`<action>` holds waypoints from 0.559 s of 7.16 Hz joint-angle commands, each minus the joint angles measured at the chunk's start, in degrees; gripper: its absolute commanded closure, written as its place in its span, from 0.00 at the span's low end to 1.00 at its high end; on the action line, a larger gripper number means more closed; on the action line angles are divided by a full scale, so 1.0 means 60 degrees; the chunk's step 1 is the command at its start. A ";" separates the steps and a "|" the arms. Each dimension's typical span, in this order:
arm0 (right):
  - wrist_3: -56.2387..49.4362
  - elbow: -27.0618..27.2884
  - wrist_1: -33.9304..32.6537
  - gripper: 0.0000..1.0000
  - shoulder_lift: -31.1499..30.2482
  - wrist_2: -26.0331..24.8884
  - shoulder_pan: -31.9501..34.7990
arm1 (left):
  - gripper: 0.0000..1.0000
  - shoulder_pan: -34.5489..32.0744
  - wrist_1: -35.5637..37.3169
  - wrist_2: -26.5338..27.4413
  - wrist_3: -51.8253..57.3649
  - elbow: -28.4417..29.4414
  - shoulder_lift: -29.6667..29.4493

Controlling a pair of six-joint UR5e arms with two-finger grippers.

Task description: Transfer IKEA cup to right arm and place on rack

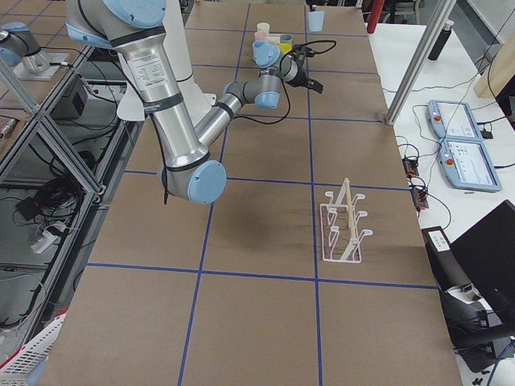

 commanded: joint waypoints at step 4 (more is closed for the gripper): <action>-0.0637 -0.2154 0.4665 0.01 0.0422 -0.0044 -0.0535 | 1.00 0.1674 -0.0023 0.0048 -0.2195 0.0066 -0.1686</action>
